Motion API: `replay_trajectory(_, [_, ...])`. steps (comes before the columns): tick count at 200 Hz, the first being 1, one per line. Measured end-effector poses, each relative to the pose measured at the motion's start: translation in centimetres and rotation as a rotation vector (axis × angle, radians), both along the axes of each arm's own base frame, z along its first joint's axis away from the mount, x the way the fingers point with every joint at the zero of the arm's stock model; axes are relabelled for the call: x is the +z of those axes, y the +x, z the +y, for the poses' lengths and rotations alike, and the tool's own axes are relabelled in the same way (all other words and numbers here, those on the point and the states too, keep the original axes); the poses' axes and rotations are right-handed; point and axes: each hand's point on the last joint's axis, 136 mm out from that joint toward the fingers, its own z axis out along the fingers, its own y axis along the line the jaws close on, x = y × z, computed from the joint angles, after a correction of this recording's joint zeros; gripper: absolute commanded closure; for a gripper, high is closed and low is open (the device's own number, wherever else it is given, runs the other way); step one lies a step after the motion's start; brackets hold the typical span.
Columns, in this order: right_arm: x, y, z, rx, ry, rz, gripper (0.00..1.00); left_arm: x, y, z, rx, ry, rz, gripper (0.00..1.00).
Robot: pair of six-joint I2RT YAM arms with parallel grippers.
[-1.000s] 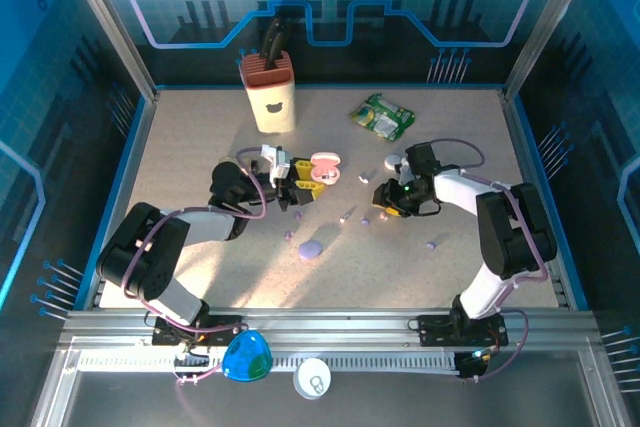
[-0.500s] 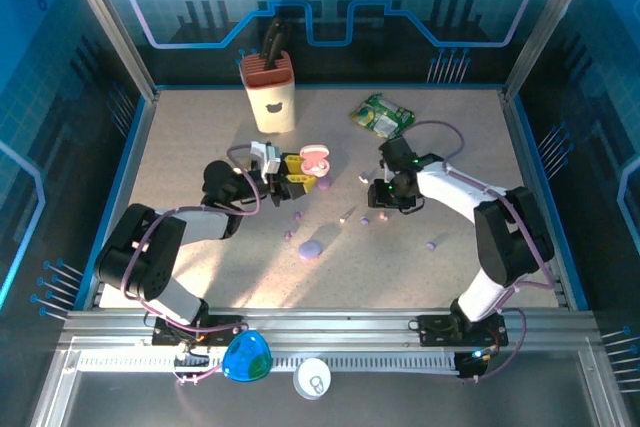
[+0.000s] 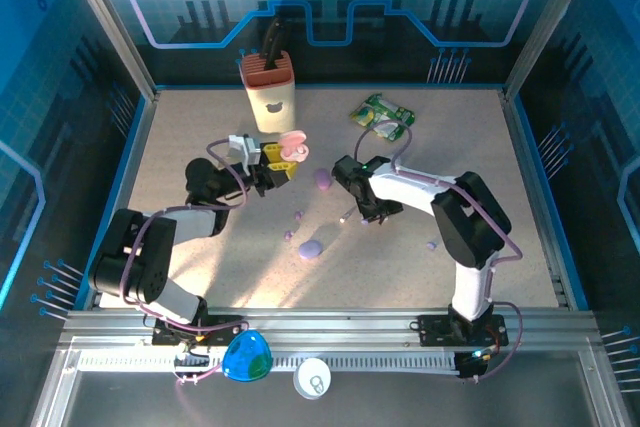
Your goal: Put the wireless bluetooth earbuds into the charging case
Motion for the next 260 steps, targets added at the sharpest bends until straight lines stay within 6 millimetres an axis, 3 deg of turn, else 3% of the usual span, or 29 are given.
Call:
replay_trajectory(58, [-0.7, 0.4, 1.0, 0.019, -0.05, 0.011, 0.61, 0.1, 0.3, 0.6, 0.022, -0.003, -0.002, 0.62])
replay_trajectory(212, [-1.8, -0.3, 0.7, 0.026, -0.099, 0.064, 0.81, 0.1, 0.3, 0.6, 0.022, -0.003, -0.002, 0.62])
replay_trajectory(260, [-1.6, -0.4, 0.8, 0.025, -0.086, 0.062, 0.81, 0.6, 0.1, 0.7, 0.024, -0.005, -0.017, 0.63])
